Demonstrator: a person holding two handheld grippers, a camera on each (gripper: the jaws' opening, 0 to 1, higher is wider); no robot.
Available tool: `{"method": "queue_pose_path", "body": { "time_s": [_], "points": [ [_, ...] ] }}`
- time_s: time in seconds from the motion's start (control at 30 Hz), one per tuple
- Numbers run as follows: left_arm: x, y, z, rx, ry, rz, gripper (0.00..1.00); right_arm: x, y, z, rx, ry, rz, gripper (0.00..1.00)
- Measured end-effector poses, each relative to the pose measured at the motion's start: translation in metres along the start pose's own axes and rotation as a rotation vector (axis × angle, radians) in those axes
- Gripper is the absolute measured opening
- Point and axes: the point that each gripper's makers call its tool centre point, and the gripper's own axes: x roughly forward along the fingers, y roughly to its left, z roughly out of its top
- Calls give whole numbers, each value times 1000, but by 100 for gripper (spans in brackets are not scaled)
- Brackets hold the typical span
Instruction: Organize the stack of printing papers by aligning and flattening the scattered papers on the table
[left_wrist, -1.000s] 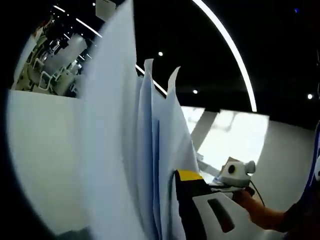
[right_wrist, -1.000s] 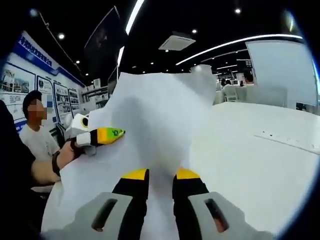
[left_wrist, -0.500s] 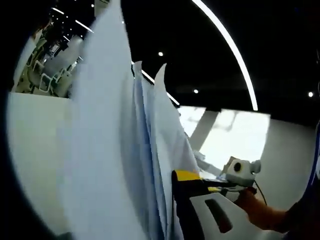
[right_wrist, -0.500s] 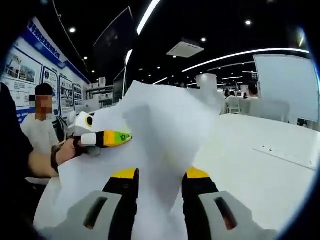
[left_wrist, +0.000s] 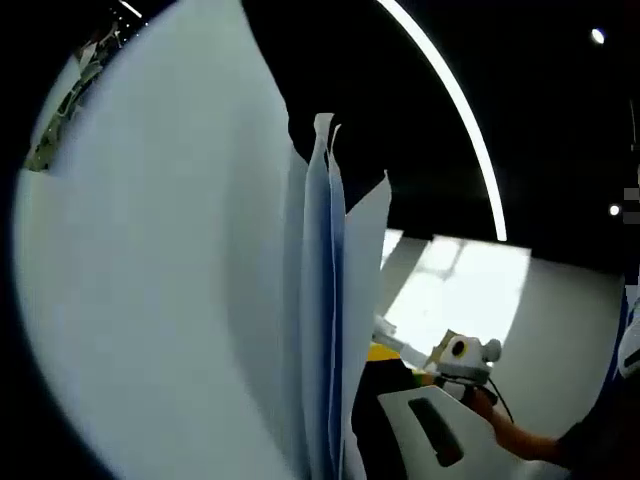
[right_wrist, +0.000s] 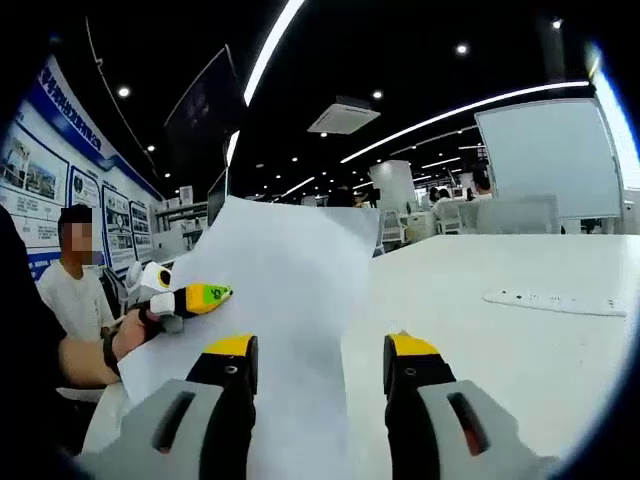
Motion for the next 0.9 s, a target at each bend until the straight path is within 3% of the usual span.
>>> {"method": "queue_pose_path", "body": {
  "time_s": [0.07,0.13,0.33,0.43,0.7,0.8,0.9],
  "points": [
    [2,-13,5,-35,-30,-75,6,-2,3,3,3,-10,17,47],
    [1,-24,10,-10,-50,-127,6,-4,7,7,11,-25,46,49],
    [2,-48,11,2,-54,-229,6,-15,40,20,77,-86,210,50],
    [4,-61,10,-2,-44,-270,6,-19,43,23,87,-96,238,49],
    [11,-90,19,-9,-9,-342,6,-40,54,37,126,-126,358,28],
    [15,-99,23,0,4,-366,6,-46,61,39,40,-122,383,21],
    [21,-111,27,37,20,-379,6,-53,66,44,13,-121,377,13]
  ]
}}
